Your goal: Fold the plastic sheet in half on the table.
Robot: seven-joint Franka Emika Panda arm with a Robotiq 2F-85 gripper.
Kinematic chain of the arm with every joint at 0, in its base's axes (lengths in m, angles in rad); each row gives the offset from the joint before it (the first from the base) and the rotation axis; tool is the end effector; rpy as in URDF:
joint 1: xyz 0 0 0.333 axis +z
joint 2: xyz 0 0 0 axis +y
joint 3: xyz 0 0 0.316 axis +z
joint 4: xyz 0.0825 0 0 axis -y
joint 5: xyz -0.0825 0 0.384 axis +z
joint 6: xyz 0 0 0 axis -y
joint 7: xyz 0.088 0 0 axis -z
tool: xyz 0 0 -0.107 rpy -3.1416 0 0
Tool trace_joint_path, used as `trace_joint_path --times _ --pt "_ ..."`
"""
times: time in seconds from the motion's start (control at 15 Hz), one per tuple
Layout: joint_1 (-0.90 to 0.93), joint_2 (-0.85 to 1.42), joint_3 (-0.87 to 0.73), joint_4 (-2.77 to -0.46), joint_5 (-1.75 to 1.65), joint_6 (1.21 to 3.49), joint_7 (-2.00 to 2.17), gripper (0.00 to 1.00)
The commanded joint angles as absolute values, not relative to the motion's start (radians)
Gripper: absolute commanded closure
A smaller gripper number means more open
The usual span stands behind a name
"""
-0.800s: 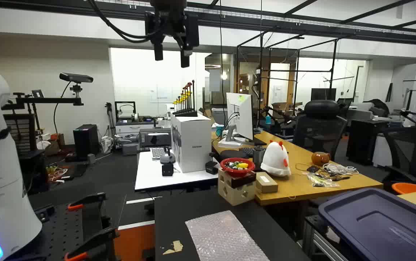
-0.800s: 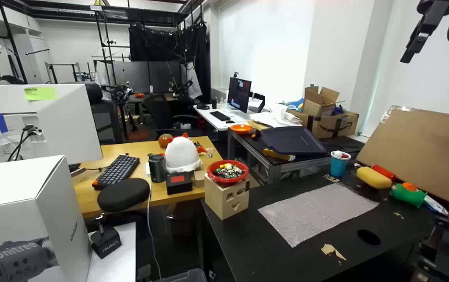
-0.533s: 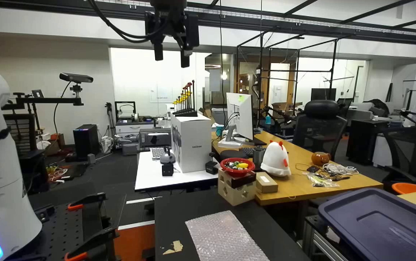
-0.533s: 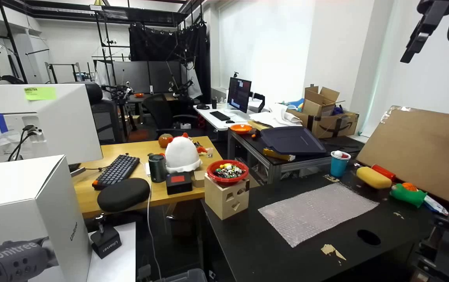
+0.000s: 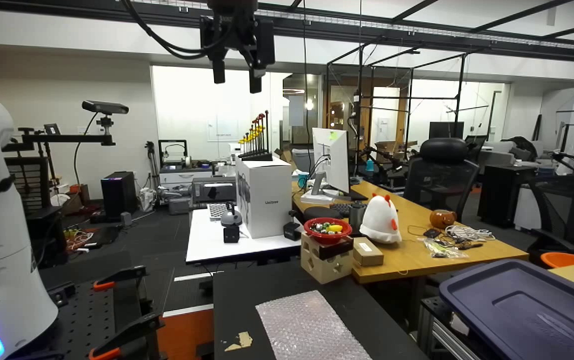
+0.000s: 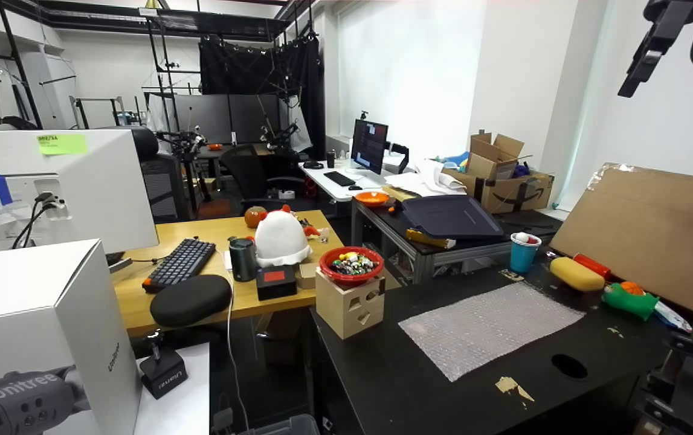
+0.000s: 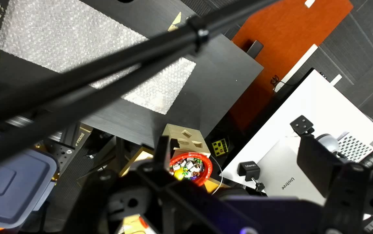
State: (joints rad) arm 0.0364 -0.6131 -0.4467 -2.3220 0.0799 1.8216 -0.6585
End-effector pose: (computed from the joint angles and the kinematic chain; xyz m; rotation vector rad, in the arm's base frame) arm 0.3500 -0.1739 0.5481 -2.8351 -0.4225 -0.3069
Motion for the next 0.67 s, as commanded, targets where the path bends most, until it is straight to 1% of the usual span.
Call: trace_joint_path --times 0.0,0.2,0.6 --pt "-0.004 -0.601 -0.416 -2.319 0.103 1.817 -0.679 0.00" --pt "-0.004 -0.596 -0.411 -2.313 0.105 1.812 -0.674 0.00" --pt "0.013 -0.428 -0.393 -2.211 0.190 1.786 -0.659 0.00"
